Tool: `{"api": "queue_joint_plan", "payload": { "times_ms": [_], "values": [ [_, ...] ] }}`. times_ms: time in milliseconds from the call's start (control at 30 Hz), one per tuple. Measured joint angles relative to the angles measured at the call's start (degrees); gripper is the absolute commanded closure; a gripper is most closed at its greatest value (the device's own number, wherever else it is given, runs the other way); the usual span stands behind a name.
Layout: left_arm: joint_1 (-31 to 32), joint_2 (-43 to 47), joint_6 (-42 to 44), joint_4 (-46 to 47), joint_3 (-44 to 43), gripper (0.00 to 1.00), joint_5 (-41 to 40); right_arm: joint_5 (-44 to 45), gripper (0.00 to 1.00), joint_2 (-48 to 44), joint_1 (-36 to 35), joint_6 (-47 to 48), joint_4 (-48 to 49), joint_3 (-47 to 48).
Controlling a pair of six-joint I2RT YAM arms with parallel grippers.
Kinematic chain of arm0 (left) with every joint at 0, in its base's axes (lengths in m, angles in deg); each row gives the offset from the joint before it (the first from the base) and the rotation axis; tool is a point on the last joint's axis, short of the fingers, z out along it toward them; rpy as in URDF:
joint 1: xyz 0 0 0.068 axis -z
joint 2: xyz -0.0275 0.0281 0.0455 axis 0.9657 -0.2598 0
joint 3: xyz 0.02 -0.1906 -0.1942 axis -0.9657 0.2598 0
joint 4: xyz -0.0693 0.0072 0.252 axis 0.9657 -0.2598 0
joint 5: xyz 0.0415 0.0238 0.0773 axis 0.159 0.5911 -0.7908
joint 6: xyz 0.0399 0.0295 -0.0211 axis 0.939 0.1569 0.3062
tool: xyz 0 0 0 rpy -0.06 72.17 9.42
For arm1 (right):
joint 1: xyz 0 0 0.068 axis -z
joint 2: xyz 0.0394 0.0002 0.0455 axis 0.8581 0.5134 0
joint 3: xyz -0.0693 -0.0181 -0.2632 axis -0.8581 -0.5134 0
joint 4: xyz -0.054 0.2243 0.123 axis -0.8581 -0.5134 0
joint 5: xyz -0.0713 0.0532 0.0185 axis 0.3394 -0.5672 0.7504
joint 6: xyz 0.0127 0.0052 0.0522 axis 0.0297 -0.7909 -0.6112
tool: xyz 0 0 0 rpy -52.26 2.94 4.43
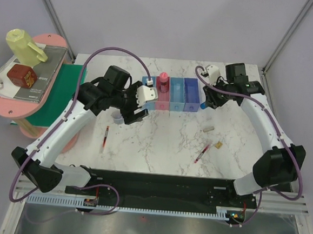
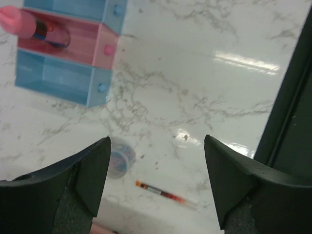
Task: Sort the stationery into containers
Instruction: Pick up the stationery from the center of the board.
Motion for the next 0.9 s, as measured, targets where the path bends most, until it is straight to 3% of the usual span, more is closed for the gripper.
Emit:
{"api": "queue_joint_plan", "payload": {
  "times_ms": [267, 400, 700, 900],
  "values": [
    [-0.02, -6.8, -12.5, 3.89, -6.6, 0.14, 23.93, -10.88, 0.85, -13.27, 0.0, -6.73, -1.18, 1.18],
    [0.0, -9.2, -18.27, 10.01, -8.15, 0.14, 31.76, -19.89, 0.86, -17.31, 0.0, -11.15, -1.25, 1.62],
    [0.81, -9.53, -24.61, 26.47, -6.84, 0.16, 37.4, -39.5, 0.87, -20.33, 0.0, -17.22, -1.38, 1.92],
    [2.36, -9.62, -26.47, 31.08, -5.79, 0.16, 37.73, -45.88, 0.87, -19.58, 0.0, -19.15, -1.38, 3.02]
  ]
}}
